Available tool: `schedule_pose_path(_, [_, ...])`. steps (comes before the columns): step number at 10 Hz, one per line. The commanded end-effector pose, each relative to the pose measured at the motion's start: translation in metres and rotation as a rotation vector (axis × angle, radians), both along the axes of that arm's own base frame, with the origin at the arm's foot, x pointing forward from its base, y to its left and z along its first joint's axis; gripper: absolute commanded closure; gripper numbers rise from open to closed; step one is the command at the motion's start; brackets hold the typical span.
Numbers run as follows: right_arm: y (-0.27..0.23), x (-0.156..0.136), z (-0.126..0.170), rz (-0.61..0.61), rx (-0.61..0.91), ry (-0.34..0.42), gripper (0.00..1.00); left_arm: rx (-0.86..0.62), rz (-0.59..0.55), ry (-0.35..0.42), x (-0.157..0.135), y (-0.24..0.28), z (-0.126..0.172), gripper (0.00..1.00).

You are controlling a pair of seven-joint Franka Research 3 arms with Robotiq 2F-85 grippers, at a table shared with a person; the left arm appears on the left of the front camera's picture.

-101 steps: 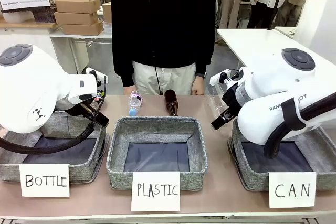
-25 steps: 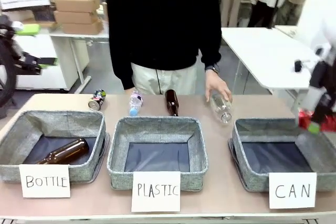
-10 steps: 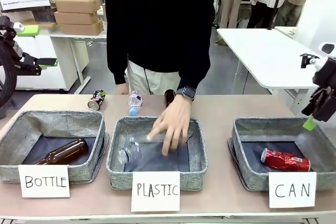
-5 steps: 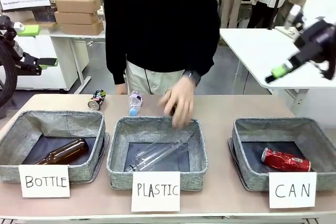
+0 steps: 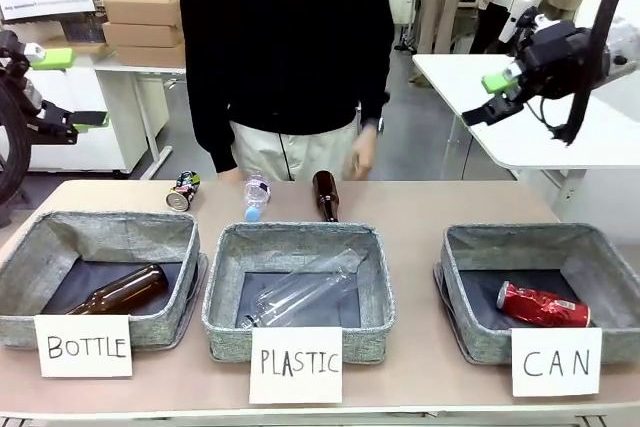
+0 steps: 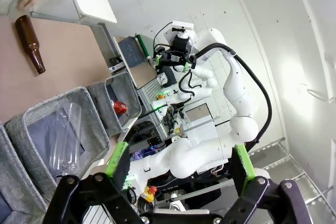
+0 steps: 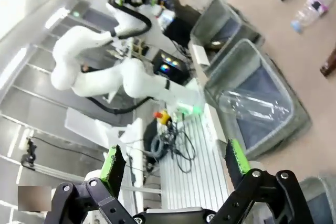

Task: Sort the can waste into the basket.
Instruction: Pick up the can waste from the table and place it in the right Fabric basket.

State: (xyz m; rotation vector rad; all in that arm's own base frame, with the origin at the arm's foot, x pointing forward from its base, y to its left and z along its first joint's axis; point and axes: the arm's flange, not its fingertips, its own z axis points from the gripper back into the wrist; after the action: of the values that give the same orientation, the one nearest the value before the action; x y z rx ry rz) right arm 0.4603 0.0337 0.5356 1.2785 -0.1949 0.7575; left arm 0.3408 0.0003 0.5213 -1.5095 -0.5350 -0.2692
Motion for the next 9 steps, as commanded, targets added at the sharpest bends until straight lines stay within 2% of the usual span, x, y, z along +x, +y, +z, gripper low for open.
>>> schedule_pose_path(1, [-0.0014,-0.0154,0.0008,-0.014,-0.047,-0.054,0.0,-0.02,0.0,-0.025,0.0,-0.0019,0.0008,0.0])
schedule_pose_path(8, [-0.0014,-0.0154,0.0008,-0.014,-0.047,-0.054,0.0,-0.02,0.0,-0.025,0.0,-0.0019,0.0008,0.0])
schedule_pose_path(9, [-0.0014,-0.0154,0.0008,-0.014,-0.047,-0.054,0.0,0.0,0.0,0.0,0.0,0.0,0.0,0.0])
